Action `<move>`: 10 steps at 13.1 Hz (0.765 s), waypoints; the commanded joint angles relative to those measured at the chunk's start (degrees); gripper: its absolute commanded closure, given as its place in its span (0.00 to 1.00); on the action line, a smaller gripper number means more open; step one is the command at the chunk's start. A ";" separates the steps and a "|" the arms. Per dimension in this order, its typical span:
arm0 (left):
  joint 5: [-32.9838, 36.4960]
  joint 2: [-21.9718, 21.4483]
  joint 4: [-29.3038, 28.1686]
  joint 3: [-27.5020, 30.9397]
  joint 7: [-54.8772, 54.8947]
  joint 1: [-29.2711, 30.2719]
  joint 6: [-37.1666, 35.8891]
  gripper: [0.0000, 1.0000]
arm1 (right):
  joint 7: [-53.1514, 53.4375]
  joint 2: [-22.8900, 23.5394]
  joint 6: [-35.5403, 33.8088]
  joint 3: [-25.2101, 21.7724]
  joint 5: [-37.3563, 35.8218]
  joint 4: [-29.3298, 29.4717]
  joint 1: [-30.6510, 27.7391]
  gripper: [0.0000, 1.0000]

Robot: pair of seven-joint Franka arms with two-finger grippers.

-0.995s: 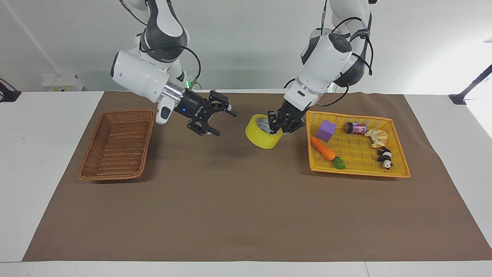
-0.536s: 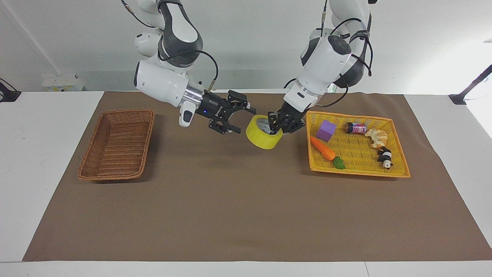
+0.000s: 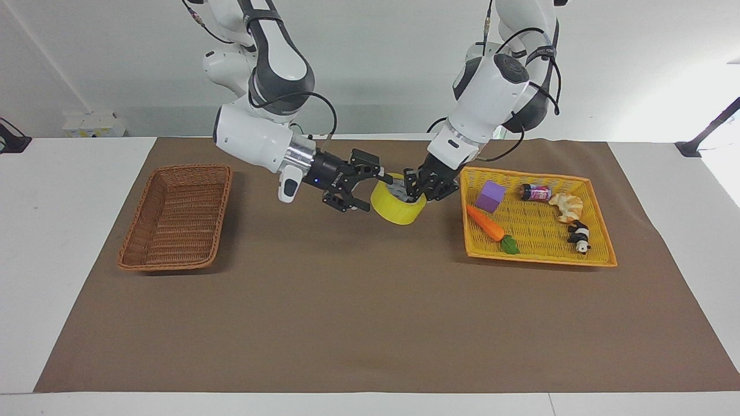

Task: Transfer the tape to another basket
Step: 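Close the right gripper on the tape rim beside the left gripper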

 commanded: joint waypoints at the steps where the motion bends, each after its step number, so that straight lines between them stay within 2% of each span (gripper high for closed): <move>1: -0.38 -0.90 -0.45 0.77 0.37 -0.58 -0.43 1.00 | -0.94 0.29 0.45 -0.09 1.01 0.19 0.03 0.00; 4: -0.38 -0.90 -0.45 0.77 0.45 -0.32 -0.60 1.00 | -1.11 0.20 0.36 -0.09 0.84 -0.07 0.03 0.02; 7: -0.38 -0.90 -0.36 0.77 0.37 -0.32 -0.52 1.00 | -2.16 0.03 0.53 -0.09 0.75 -0.77 0.03 0.14; 9: -0.38 -0.90 -0.45 0.77 0.37 -0.23 -0.60 1.00 | -2.78 -0.24 0.54 -0.09 0.75 -1.30 0.12 0.27; 10: -0.38 -0.90 -0.45 0.77 0.45 -0.23 -0.61 1.00 | -2.78 -0.24 0.36 -0.09 0.75 -1.39 0.03 0.42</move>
